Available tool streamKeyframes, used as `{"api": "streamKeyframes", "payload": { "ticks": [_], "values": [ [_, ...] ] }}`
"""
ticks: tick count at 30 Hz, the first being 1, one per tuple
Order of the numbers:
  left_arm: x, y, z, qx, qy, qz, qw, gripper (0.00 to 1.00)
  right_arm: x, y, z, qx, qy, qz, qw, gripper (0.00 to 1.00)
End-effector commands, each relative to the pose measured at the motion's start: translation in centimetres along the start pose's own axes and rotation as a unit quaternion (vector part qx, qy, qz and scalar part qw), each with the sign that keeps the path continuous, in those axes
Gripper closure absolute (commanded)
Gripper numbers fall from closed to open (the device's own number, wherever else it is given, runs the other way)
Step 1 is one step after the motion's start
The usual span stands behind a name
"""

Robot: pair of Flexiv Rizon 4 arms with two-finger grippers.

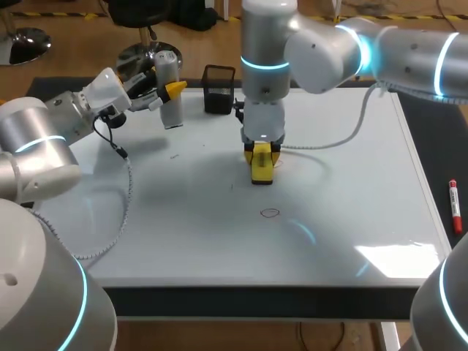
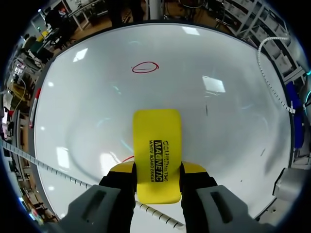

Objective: Pick up the inspection probe, press it on each red-marked spot on the whiteboard one by one, put down the probe, pick up the eraser, and wipe off all the red marks.

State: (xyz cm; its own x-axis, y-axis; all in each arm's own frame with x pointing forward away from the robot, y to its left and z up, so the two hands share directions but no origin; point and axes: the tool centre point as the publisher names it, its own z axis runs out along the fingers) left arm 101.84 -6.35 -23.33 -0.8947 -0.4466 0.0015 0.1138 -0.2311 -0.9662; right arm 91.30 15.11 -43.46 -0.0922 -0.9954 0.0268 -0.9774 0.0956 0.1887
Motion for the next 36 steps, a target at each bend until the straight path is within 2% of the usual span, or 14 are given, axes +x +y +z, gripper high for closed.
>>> {"api": "streamKeyframes", "payload": {
  "ticks": [1, 14, 30, 36],
  "values": [
    [0.0, 0.0, 0.1, 0.001, 0.000, 0.001, 1.000, 1.00, 1.6, -0.5, 1.9, 0.000, 0.002, 0.006, 1.000, 1.00],
    [0.0, 0.0, 0.1, 0.001, 0.000, 0.001, 1.000, 1.00, 5.1, -0.2, 2.9, -0.010, 0.012, 0.041, 0.999, 1.00],
    [0.0, 0.0, 0.1, 0.001, 0.000, 0.001, 1.000, 1.00, 7.3, 0.1, 3.0, -0.011, 0.021, 0.057, 0.998, 1.00],
    [0.0, 0.0, 0.1, 0.001, 0.000, 0.001, 1.000, 1.00, 7.6, 0.0, 2.3, -0.004, 0.021, 0.061, 0.998, 1.00]
  ]
}}
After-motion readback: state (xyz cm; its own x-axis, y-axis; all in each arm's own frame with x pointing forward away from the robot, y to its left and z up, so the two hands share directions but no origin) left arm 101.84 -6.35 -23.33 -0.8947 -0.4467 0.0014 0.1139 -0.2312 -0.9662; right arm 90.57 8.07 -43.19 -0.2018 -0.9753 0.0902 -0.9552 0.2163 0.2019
